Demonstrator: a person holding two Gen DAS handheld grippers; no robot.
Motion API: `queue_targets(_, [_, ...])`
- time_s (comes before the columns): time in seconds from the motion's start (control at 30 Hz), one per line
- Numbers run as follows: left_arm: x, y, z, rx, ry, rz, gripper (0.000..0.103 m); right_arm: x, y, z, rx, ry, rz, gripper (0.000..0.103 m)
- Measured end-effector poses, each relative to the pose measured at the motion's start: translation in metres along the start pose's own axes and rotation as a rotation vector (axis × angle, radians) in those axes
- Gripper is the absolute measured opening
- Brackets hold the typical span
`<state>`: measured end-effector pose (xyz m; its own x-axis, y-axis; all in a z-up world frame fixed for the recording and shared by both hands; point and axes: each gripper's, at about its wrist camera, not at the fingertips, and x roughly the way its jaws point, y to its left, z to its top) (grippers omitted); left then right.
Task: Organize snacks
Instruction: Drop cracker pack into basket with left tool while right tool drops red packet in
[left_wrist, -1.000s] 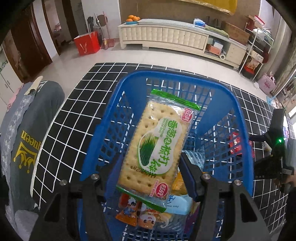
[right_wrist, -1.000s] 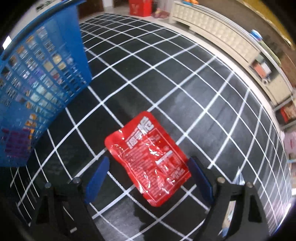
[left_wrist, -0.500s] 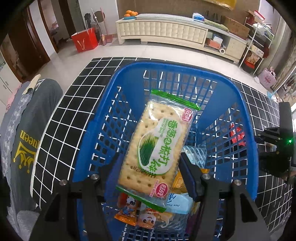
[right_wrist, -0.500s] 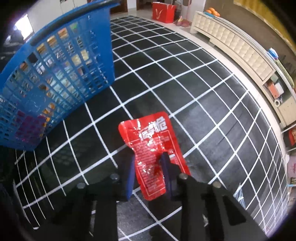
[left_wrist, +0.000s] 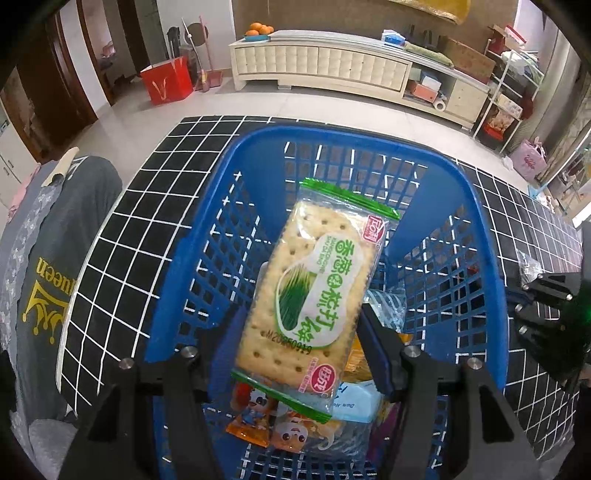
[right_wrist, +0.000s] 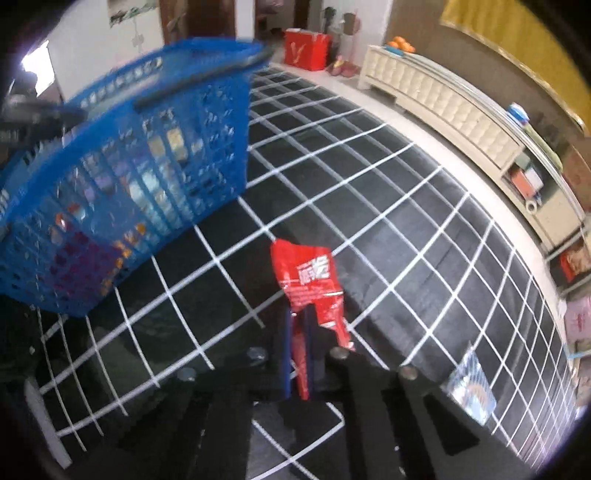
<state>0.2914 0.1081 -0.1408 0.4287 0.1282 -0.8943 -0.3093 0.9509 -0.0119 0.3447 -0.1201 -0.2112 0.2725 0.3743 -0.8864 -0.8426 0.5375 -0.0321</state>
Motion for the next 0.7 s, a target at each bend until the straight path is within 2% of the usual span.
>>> queue_targets(0.17, [-0.009, -0.001, -0.004, 0.041, -0.009, -0.023, 0.060, -0.033, -0.001, 0.005, 0.065, -0.046, 0.002, 0.004])
queue_targets(0.27, [-0.009, -0.004, -0.006, 0.074, 0.007, -0.064, 0.060, -0.058, 0.010, 0.009, 0.070, -0.080, -0.007, 0.004])
queue_targets(0.4, [-0.013, -0.003, -0.005, 0.092, 0.011, -0.077, 0.062, -0.087, 0.024, 0.018, 0.067, -0.121, -0.024, 0.004])
queue_targets(0.47, [-0.016, 0.000, -0.006, 0.087, 0.017, -0.082, 0.066, -0.101, 0.030, 0.023, 0.073, -0.143, -0.033, 0.004])
queue_targets(0.7, [-0.039, 0.029, -0.018, 0.040, 0.008, -0.152, 0.066, -0.140, 0.061, 0.047, 0.065, -0.188, -0.038, 0.004])
